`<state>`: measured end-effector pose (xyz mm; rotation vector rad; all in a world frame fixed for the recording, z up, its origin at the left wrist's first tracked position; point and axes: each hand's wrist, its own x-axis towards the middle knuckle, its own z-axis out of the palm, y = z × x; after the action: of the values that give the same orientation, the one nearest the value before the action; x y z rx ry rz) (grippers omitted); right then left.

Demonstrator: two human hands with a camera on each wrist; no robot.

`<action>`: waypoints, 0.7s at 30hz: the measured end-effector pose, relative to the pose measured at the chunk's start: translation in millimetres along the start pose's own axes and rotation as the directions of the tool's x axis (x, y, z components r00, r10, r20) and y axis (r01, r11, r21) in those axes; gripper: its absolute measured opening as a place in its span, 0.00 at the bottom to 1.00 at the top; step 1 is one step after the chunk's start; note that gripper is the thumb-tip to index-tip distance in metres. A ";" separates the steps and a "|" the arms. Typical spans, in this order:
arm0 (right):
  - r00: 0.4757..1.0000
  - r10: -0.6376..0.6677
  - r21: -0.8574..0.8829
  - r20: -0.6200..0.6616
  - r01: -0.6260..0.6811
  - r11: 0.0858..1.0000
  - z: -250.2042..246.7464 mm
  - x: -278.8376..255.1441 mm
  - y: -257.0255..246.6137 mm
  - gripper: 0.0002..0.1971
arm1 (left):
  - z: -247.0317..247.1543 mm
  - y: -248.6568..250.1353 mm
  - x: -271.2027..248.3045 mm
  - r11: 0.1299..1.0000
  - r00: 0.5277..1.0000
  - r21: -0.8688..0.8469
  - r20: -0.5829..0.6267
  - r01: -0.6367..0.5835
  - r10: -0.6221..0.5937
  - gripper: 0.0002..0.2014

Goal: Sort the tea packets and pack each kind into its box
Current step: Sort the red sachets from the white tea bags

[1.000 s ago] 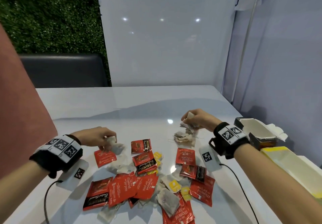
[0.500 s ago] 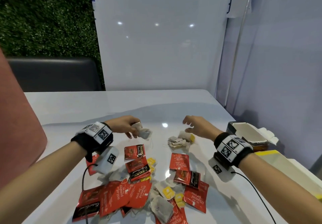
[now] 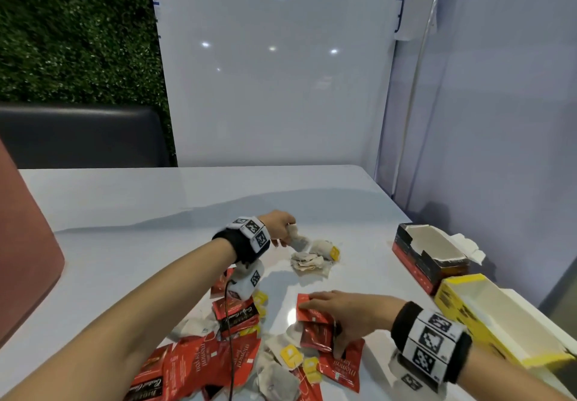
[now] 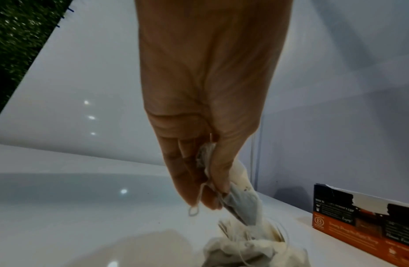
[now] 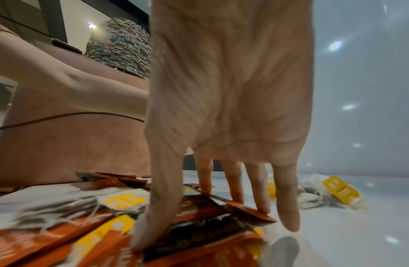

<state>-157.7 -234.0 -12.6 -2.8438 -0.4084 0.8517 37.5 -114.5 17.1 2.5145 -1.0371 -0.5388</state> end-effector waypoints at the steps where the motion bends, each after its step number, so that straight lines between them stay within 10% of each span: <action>1: 1.000 -0.006 -0.026 -0.017 0.006 1.000 2.7 -2.8 -2.3 0.46 | 5.0 1.6 4.5 1.000 1.000 0.000 0.000 -0.004 0.004 0.02; 7: 0.989 -0.057 -0.100 -0.139 0.043 0.994 11.8 -16.4 -6.9 0.35 | 0.2 -11.6 -4.8 0.997 0.998 0.073 0.056 0.029 -0.033 0.25; 15: 0.958 0.017 0.060 -0.287 0.000 0.998 6.4 -5.2 -1.5 0.17 | -5.5 -100.4 -67.4 0.914 0.908 0.178 0.150 0.365 -0.392 0.38; 21: 0.899 0.056 0.216 -0.435 0.044 0.975 3.8 0.0 11.9 0.09 | 28.7 -92.1 -80.1 0.898 0.949 0.357 0.082 0.258 -0.305 0.54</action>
<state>-157.3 -245.2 -18.3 -2.7109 -0.2256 0.2144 25.1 -0.7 -34.1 3.0044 -0.8761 -0.6694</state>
